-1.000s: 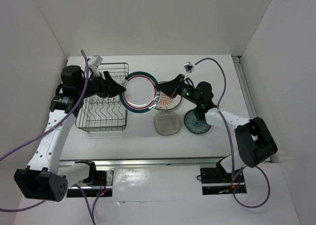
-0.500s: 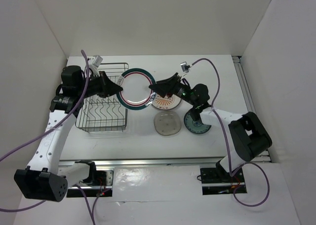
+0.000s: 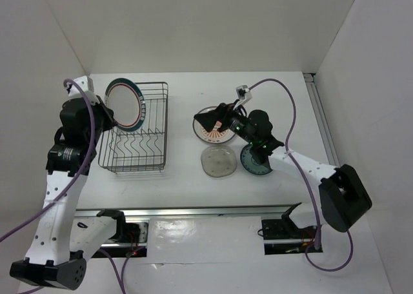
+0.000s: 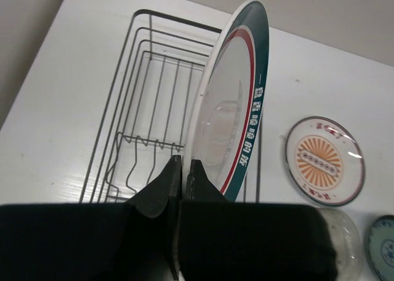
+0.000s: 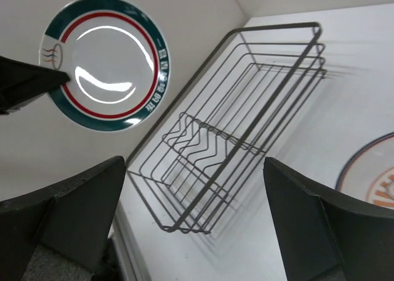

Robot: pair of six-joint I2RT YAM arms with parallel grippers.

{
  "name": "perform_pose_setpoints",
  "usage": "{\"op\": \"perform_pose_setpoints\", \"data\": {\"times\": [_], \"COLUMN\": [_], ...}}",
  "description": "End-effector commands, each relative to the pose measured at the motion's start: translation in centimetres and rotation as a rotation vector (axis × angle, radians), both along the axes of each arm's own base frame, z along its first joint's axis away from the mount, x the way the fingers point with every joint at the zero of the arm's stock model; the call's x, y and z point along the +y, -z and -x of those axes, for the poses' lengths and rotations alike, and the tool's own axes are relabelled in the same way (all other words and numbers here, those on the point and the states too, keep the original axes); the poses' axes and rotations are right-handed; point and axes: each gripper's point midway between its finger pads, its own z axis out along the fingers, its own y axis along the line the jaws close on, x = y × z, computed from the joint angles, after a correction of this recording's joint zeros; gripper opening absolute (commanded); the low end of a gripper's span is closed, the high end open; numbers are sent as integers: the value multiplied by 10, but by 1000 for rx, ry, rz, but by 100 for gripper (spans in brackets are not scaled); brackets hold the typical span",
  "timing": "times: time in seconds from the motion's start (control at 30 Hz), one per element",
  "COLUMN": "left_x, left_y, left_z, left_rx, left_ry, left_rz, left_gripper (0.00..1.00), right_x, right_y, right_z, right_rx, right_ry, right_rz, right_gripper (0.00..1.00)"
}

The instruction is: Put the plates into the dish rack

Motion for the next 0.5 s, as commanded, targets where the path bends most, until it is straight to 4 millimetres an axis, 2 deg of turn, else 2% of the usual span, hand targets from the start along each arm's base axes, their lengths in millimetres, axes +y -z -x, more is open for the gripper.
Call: {"op": "perform_pose_setpoints", "data": {"times": [0.0, 0.03, 0.23, 0.27, 0.3, 0.37, 0.47], "left_x": [24, 24, 23, 23, 21, 8, -1], "left_y": [-10, -11, 5, 5, 16, 19, 27], "left_z": [-5, -3, -13, -16, -20, -25, -23], "left_rx": [1, 4, 66, 72, 118, 130, 163], "left_ry": [-115, -112, -94, -89, -78, -29, -9], "left_rz": [-68, -77, -101, -114, -116, -124, -145], "left_gripper": [0, 0, 0, 0, 0, 0, 0], "right_x": [-23, -31, -74, -78, -82, -92, -95], "right_y": [9, 2, -6, -5, -10, -7, -18], "right_z": [-3, -3, -2, -2, -3, -5, -3], "right_rx": [4, -12, 4, 6, 6, 29, 12], "right_ry": [122, 157, 280, 289, 298, 312, 312], "right_rz": [123, 131, 184, 199, 198, 226, 224], "right_gripper": [100, 100, 100, 100, 100, 100, 100]}}
